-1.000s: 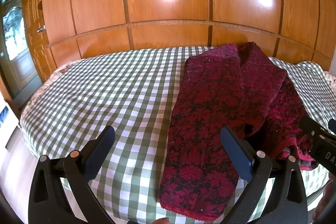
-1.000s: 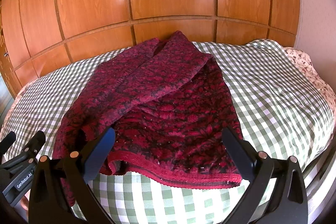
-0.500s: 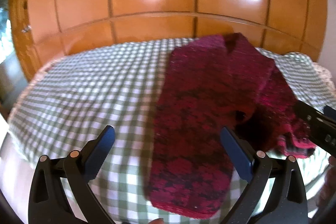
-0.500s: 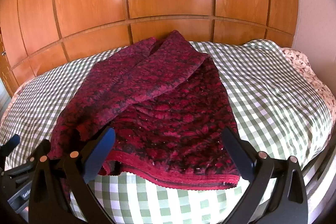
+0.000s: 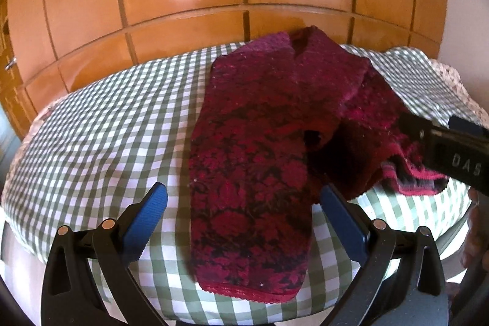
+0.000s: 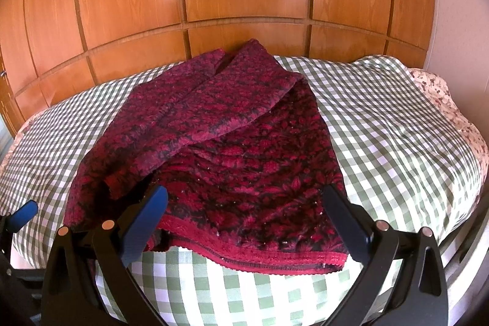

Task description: Fold small clothes

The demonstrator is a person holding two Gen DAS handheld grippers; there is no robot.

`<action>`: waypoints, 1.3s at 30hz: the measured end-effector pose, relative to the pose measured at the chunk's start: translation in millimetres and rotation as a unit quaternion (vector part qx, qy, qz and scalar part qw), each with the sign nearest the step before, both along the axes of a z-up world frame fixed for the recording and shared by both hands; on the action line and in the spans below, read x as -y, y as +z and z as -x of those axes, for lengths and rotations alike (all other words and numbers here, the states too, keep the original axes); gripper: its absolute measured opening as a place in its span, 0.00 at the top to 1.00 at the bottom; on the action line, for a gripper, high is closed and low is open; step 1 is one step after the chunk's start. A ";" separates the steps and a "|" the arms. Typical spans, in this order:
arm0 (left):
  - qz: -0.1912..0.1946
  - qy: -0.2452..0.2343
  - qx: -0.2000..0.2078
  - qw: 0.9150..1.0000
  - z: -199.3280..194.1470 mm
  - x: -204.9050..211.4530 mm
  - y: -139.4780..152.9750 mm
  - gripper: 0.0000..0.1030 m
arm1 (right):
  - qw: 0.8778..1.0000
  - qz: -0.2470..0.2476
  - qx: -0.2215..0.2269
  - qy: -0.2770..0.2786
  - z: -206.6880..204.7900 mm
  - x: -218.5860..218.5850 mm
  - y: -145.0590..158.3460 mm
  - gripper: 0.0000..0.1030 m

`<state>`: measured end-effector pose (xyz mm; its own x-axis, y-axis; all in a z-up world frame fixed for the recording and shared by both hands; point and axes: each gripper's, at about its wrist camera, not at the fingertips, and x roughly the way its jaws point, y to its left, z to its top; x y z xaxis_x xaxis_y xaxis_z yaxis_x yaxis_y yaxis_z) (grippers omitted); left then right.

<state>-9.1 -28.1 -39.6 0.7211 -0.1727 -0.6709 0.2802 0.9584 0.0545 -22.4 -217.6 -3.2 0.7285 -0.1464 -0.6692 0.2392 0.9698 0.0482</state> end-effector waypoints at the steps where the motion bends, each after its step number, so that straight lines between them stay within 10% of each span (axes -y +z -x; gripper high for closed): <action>1: -0.003 -0.003 -0.005 1.000 -0.6 0.6 -2.2 0.04 | 1.000 0.000 -0.001 0.000 0.0 0.1 -0.6 0.02; 11: -0.007 -0.009 -0.033 0.999 -6.4 -1.6 -18.9 0.17 | 1.000 0.000 -0.007 0.004 -4.9 0.4 -4.8 0.02; 17: -0.015 -0.021 -0.062 0.998 -15.4 0.3 -36.8 0.61 | 0.996 -0.085 -0.007 0.023 -12.9 23.0 -4.8 0.02; 23: 0.062 -0.036 -0.073 0.995 -21.7 -21.7 -26.6 0.81 | 0.977 -0.212 -0.021 0.028 -37.4 60.0 -16.0 0.18; 32: 0.190 -0.065 -0.093 0.975 -38.9 -63.5 13.5 0.82 | 0.924 -0.366 -0.076 0.083 -113.0 54.6 -44.2 0.25; 35: 0.200 -0.089 -0.092 0.971 -41.8 -69.0 25.1 0.82 | 0.914 -0.385 -0.089 0.087 -140.8 43.2 -55.0 0.32; 39: 0.219 -0.107 -0.110 0.964 -44.1 -80.5 27.6 0.83 | 0.927 -0.348 -0.100 0.101 -157.5 37.1 -47.3 0.79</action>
